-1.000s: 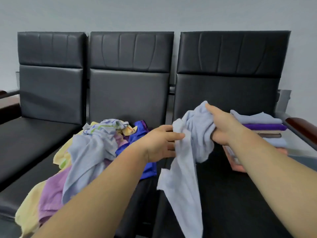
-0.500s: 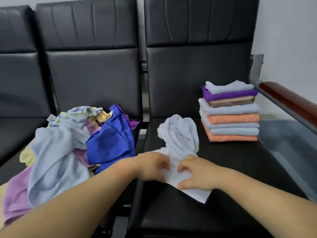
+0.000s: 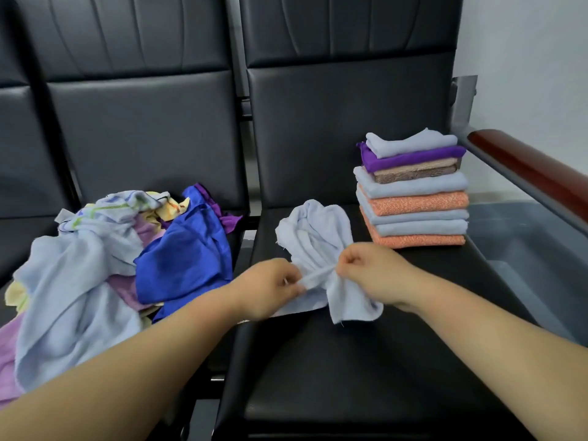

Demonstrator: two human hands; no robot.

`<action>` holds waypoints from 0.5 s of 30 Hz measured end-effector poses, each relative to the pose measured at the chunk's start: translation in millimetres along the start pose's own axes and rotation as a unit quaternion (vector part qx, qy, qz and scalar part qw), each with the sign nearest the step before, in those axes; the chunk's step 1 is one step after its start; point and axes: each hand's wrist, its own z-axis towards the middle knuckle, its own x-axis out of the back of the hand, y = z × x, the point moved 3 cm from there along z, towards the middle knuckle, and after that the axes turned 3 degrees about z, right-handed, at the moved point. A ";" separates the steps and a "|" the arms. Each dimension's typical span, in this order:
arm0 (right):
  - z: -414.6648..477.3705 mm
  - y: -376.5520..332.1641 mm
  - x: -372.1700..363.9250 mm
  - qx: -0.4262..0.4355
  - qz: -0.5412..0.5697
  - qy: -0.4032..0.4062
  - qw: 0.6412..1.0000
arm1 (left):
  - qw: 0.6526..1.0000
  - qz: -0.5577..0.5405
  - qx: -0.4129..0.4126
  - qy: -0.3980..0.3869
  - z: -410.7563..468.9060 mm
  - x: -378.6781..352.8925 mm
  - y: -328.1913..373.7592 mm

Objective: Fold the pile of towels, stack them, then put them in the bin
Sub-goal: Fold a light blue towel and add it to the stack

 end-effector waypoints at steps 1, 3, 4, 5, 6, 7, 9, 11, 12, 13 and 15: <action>0.5 -2.4 4.7 -0.019 0.075 0.014 0.997 | 0.998 -0.067 0.016 0.014 1.6 7.2 2.1; 2.4 -4.7 11.5 -0.048 0.179 0.042 0.982 | 0.981 -0.182 0.055 0.033 3.7 19.4 7.9; 2.8 -6.5 12.6 -0.058 0.206 0.047 0.976 | 0.973 -0.218 0.070 0.040 4.6 23.0 11.1; 2.2 -9.0 12.1 -0.064 0.228 0.045 0.971 | 0.965 -0.246 0.080 0.045 5.5 25.6 14.7; 1.8 -11.0 10.7 -0.062 0.240 0.040 0.968 | 0.956 -0.276 0.086 0.049 6.5 27.0 18.5; 0.4 -14.6 9.2 -0.059 0.242 0.038 0.968 | 0.942 -0.319 0.091 0.052 6.7 28.8 23.2; -2.8 -20.5 6.9 -0.054 0.249 0.041 0.966 | 0.906 -0.410 0.084 0.059 7.7 33.8 32.2; -5.9 -26.5 7.0 -0.045 0.255 0.044 0.965 | 0.905 -0.412 0.075 0.068 7.3 41.7 35.0; -6.4 -27.5 7.9 -0.034 0.255 0.038 0.966 | 0.919 -0.383 0.070 0.070 5.8 46.0 33.9; -8.2 -29.9 10.1 -0.019 0.250 0.017 0.968 | 0.933 -0.348 0.063 0.068 4.2 50.7 30.8; -11.8 -31.2 15.3 0.007 0.178 -0.051 0.983 | 0.949 -0.311 0.046 0.036 0.2 60.7 23.4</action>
